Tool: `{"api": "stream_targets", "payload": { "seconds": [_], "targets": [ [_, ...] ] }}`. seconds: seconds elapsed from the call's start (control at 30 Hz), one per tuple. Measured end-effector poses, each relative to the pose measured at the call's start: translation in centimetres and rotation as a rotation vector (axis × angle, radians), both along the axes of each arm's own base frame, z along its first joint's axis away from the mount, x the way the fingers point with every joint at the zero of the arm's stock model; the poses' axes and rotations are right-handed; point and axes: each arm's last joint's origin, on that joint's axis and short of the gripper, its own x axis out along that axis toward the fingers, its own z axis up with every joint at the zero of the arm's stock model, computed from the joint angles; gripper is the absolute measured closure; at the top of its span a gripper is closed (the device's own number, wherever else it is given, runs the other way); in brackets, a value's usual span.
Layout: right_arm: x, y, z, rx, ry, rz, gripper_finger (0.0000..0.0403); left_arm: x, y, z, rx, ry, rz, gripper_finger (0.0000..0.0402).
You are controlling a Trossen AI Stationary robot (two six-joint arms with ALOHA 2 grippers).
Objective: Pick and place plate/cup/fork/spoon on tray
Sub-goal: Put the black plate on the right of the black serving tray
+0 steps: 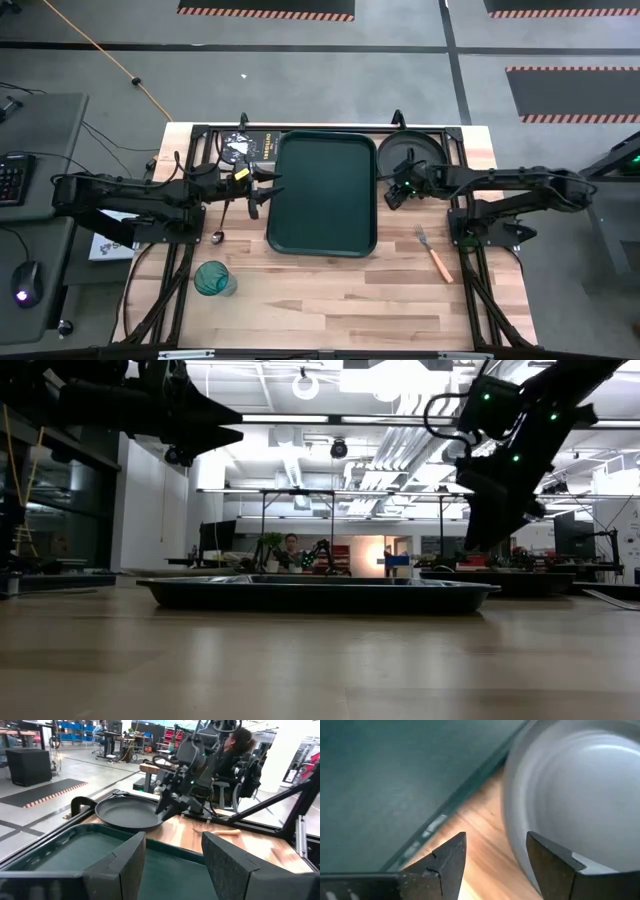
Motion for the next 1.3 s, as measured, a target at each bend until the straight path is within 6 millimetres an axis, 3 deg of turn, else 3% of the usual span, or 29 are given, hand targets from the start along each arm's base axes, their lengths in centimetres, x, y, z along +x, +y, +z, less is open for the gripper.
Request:
{"api": "stream_targets", "payload": {
  "seconds": [0.2,0.73,0.87,1.03,1.17,1.3],
  "targets": [
    [1.1,-0.3,-1.6,-0.005,0.061,0.037,0.0203,0.0,-0.1,0.0,-0.002,0.0,-0.026,0.0218],
    [1.7,-1.2,-5.0,-0.099,0.294,0.008,0.0207,0.0,-0.1,0.2,-0.015,-0.019,-0.026,0.0218],
    [1.7,-1.6,-5.5,-0.086,0.32,-0.005,0.0257,0.0,-0.1,0.2,-0.014,-0.021,-0.026,0.0218],
    [1.6,-1.5,-5.3,-0.087,0.321,-0.003,0.0383,0.0,-0.1,0.2,-0.014,-0.022,-0.026,0.0218],
    [1.8,-1.0,-4.0,-0.095,0.337,0.004,0.0385,0.0,-0.1,0.2,-0.013,-0.025,-0.026,0.0218],
    [3.1,-0.3,-0.8,-0.157,0.266,0.015,0.0397,-0.3,-0.1,0.6,-0.009,-0.046,-0.026,0.0218]
  ]
}}
